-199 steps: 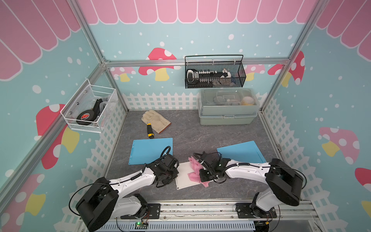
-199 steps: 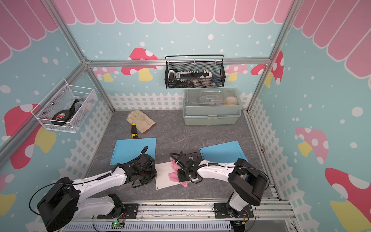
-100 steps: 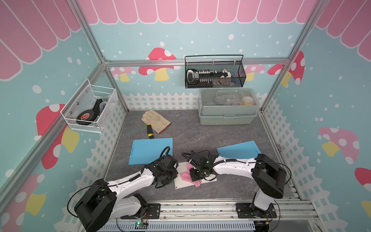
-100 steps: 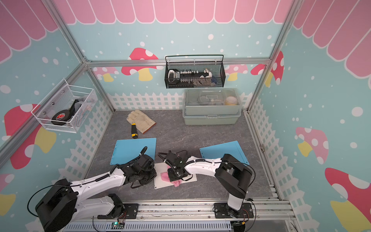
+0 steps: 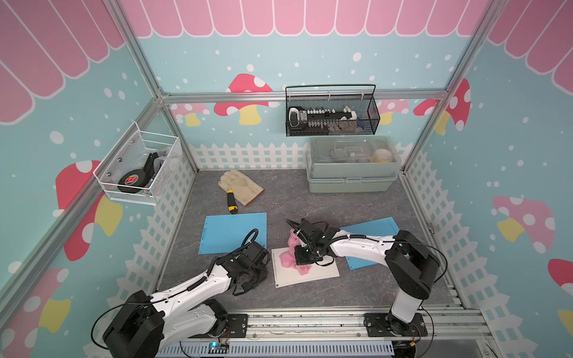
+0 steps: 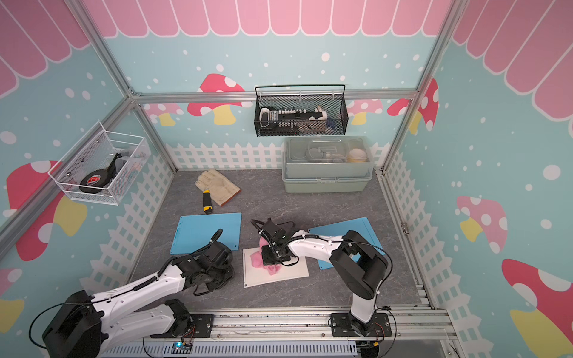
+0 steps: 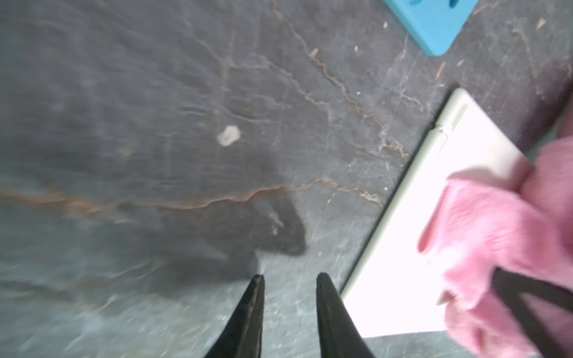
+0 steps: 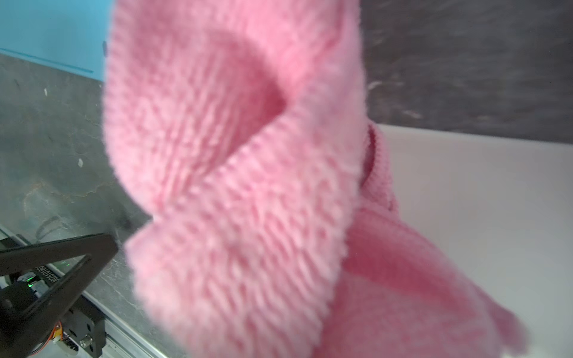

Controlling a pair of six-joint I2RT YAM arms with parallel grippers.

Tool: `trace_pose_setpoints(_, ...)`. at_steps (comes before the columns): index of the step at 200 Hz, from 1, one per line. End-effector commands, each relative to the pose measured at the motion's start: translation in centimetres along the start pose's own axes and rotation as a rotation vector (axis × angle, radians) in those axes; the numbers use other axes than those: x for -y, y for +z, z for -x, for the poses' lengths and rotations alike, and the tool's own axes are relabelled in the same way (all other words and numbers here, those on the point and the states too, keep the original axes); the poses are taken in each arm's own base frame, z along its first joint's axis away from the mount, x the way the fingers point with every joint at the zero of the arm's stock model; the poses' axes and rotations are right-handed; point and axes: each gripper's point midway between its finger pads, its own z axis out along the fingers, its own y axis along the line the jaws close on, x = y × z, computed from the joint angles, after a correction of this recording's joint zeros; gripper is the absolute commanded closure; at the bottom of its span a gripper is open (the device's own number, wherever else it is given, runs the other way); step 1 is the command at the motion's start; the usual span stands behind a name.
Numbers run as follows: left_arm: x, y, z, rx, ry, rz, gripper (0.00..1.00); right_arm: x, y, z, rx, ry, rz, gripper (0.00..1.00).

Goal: Wipe the drawing tablet
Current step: Wipe the dirt from the drawing tablet.

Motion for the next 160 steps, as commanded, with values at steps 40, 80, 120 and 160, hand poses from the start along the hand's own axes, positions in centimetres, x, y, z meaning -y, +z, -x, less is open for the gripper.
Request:
trace_pose_setpoints(40,1.2,-1.1,-2.2,-0.035,0.049,-0.048,0.57,2.1,-3.2,2.2,0.126,-0.072,-0.139,1.0)
trace_pose_setpoints(80,3.9,-0.1,-2.8,-0.04,0.077,-0.103,0.55,2.6,-1.2,2.3,0.098,-0.086,-0.167,1.0)
trace_pose_setpoints(120,3.3,2.2,-4.1,-0.071,0.104,-0.025,0.56,1.9,0.6,2.0,0.054,-0.075,-0.129,1.0)
trace_pose_setpoints(160,2.0,3.6,-4.4,-0.07,0.115,0.04,0.64,-2.0,2.1,2.0,0.027,-0.069,0.043,1.0)
